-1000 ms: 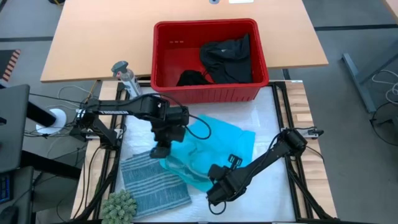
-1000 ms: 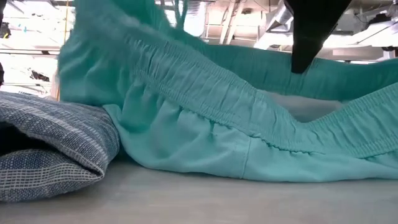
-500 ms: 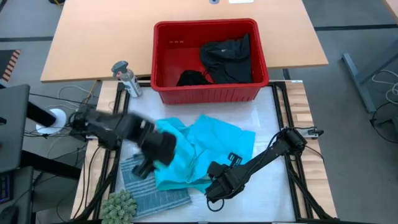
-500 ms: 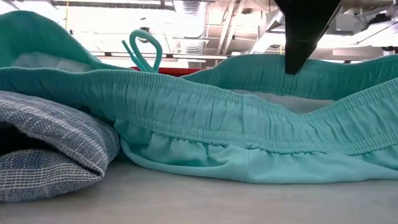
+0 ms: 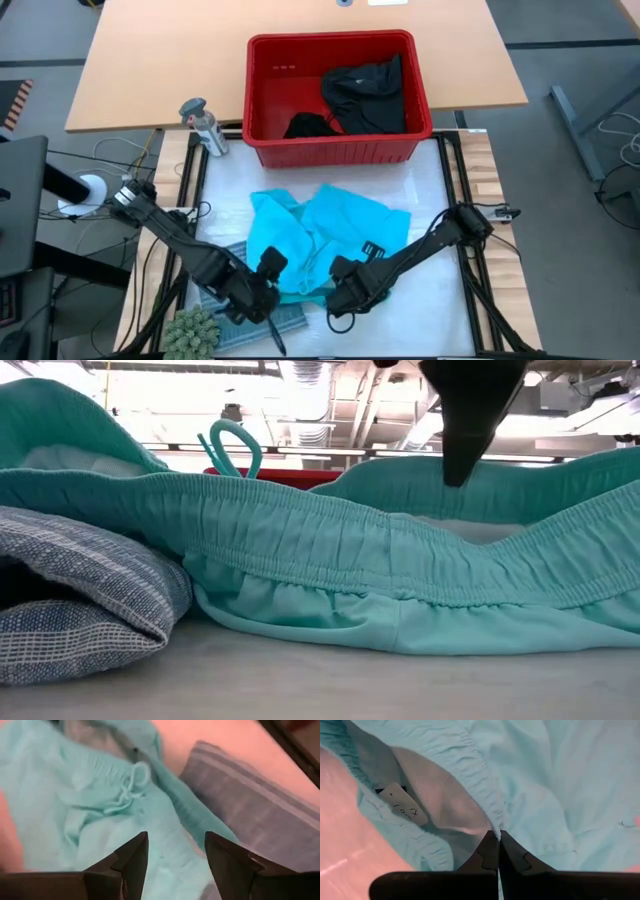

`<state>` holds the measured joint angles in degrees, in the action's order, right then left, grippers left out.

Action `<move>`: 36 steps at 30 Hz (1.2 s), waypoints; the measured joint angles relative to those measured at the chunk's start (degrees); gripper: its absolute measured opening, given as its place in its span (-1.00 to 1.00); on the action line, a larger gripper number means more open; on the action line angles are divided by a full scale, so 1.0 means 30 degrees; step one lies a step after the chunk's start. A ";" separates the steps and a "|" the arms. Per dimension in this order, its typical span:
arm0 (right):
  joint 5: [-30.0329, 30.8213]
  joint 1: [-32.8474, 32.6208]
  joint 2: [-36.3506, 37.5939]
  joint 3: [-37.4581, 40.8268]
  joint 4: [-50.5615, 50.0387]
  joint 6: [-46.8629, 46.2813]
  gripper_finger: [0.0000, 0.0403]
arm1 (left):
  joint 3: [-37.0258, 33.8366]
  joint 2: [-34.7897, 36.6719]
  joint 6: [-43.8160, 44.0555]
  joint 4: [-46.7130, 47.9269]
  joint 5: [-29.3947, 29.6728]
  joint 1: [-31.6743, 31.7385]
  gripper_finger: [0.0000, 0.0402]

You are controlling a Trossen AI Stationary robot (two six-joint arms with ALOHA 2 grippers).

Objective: Fold Laundry from Bin
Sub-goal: Fold the light blue shorts from the red organizer bin

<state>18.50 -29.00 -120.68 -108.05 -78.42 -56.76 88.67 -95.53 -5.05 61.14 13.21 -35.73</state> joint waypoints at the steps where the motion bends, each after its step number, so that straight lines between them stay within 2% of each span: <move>1: -0.0122 0.0085 0.0000 0.0000 -0.0002 0.0271 -0.90 | -0.0372 -0.0021 0.0975 -0.0312 -0.0083 0.0005 -0.08; 5: -0.0282 0.0249 0.0000 0.0000 0.0183 0.1342 -0.90 | -0.1464 -0.0048 0.5510 -0.2013 -0.0546 -0.0766 -0.08; 7: -0.0276 0.0344 0.0000 0.0000 0.0448 0.2104 -0.90 | -0.1495 -0.0048 0.7225 -0.2693 0.0301 -0.1595 -0.08; 11: -0.0326 0.0507 0.0000 0.0000 0.0655 0.3821 -0.90 | -0.1492 -0.0048 0.9598 -0.4585 0.3293 -0.3181 -0.08; 15: -0.0319 0.0652 0.0007 0.0000 0.0781 0.4524 -0.90 | -0.1460 -0.0906 1.0717 -0.4814 0.5040 -0.4271 -0.08; 19: -0.0340 0.0642 0.0015 0.0000 0.0864 0.5022 -0.90 | -0.1480 -0.2852 1.1280 -0.4858 0.3845 -0.4616 -0.08; 23: -0.0589 0.0641 0.0022 0.0000 0.0836 0.5208 -0.90 | -0.1266 -0.4422 1.1993 -0.3811 0.4699 -0.4523 -0.08; 29: -0.1084 0.0649 0.0022 0.0000 0.0916 0.5529 -0.90 | -0.1131 -0.4770 1.4574 -0.2290 0.6235 -0.4206 -0.08; 36: -0.1207 0.0866 0.0022 0.0000 0.0903 0.6023 -0.90 | -0.1131 -0.5299 1.4192 -0.2921 0.6411 -0.4196 -0.08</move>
<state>14.87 -26.40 -120.62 -108.05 -75.72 -38.69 85.27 -111.43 37.53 52.38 32.44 -48.31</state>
